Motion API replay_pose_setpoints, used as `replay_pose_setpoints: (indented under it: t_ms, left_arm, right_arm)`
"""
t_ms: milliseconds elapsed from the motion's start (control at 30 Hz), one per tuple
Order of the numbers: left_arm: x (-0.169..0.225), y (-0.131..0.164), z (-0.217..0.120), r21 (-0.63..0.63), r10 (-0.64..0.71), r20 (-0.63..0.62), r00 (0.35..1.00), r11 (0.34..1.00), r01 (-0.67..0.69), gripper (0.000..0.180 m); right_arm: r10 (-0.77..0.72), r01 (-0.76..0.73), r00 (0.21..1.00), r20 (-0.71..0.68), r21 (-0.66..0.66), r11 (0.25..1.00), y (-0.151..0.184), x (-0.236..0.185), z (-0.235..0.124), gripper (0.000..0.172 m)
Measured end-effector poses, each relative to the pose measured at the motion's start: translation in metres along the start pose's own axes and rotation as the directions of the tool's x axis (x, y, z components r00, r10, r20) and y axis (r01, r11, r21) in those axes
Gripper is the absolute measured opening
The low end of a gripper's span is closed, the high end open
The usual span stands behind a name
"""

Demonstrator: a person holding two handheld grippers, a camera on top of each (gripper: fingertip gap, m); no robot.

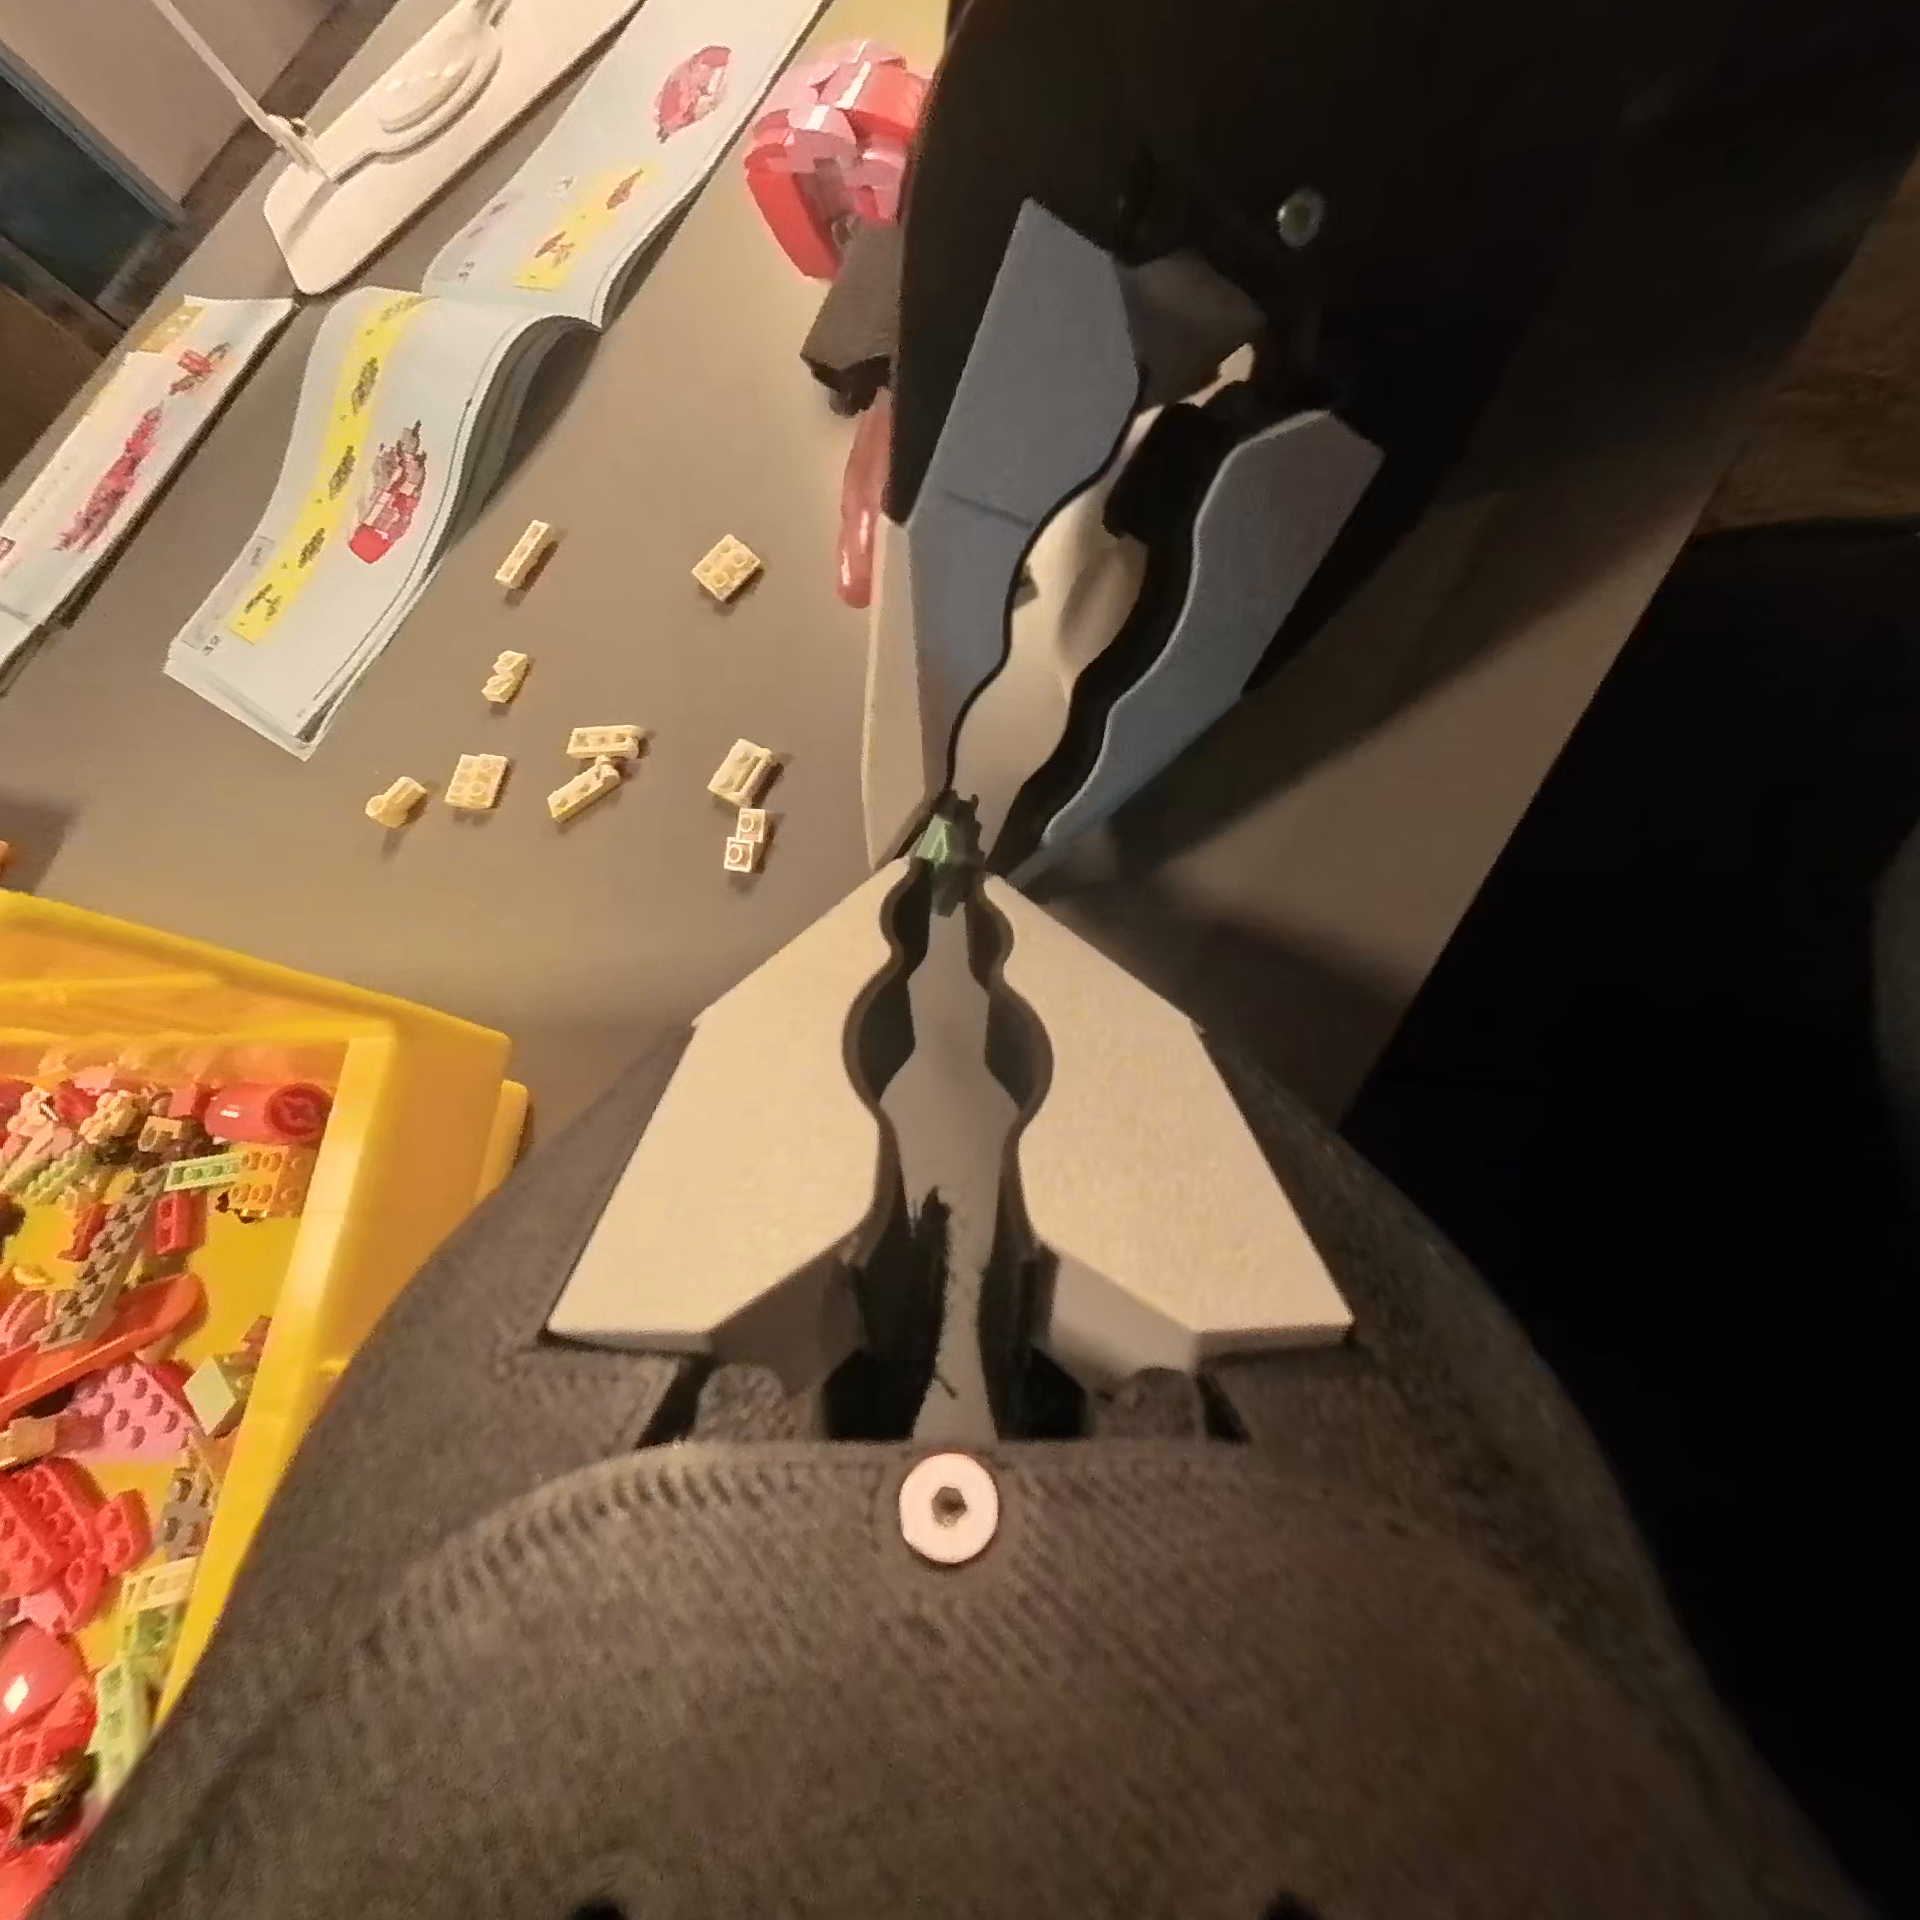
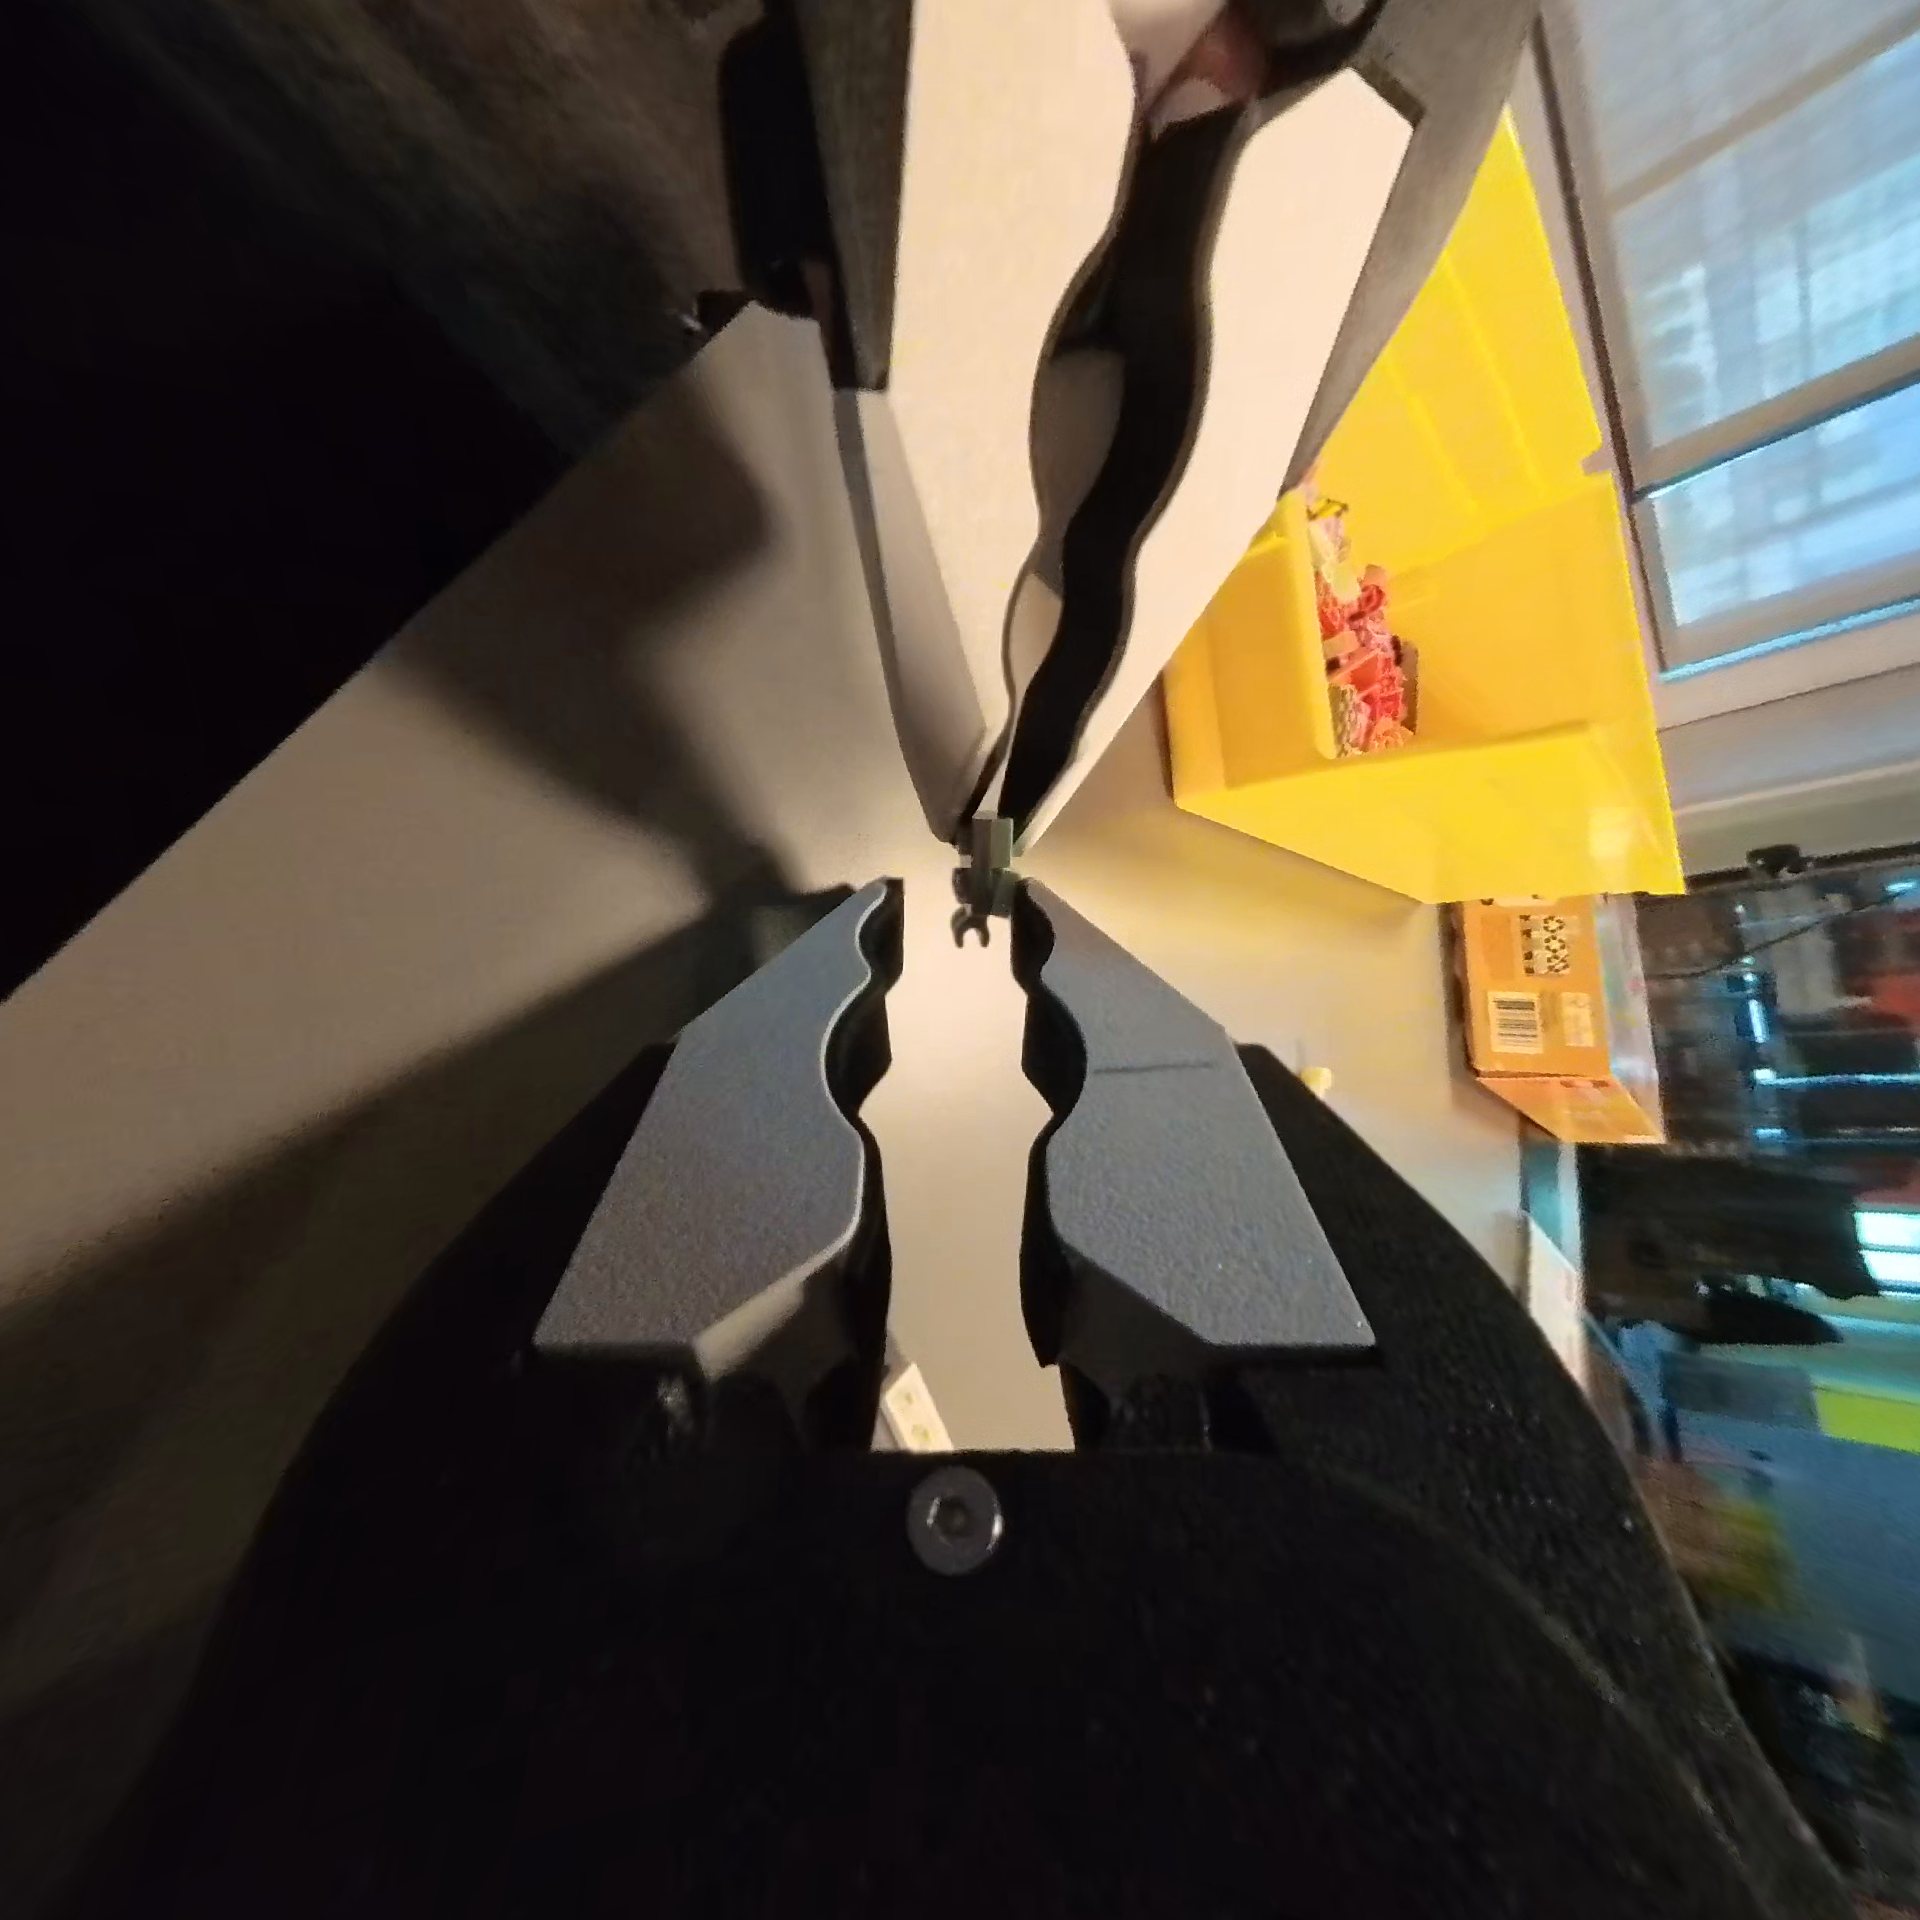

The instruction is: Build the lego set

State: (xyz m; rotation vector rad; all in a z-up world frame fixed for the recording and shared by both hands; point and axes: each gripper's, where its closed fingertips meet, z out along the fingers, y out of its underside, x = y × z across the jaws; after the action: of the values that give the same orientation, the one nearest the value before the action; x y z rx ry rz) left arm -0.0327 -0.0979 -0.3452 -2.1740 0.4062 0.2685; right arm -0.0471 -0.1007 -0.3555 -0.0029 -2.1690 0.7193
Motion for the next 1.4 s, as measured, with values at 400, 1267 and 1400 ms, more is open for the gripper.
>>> replay_pose_setpoints:
  t_ms: [400, 1267, 1400]
  left_arm:
    - [-0.002, -0.004, 0.0, 0.018, 0.061, 0.046, 0.997, 0.998, -0.062, 0.006]
    - [0.002, -0.001, -0.001, 0.06, -0.016, -0.036, 0.999, 0.998, 0.019, 0.006]
    - [0.005, 0.0, 0.0, 0.058, -0.026, -0.065, 0.998, 0.998, 0.029, 0.005]
  right_arm:
    - [-0.072, 0.072, 0.995, -0.075, 0.001, 0.997, -0.004, 0.009, -0.004, 0.008]
    - [0.043, -0.043, 0.999, 0.002, 0.081, 0.996, -0.01, 0.003, -0.01, 0.008]
    - [-0.019, 0.017, 1.0, 0.018, 0.068, 0.998, -0.009, -0.001, -0.01, 0.007]
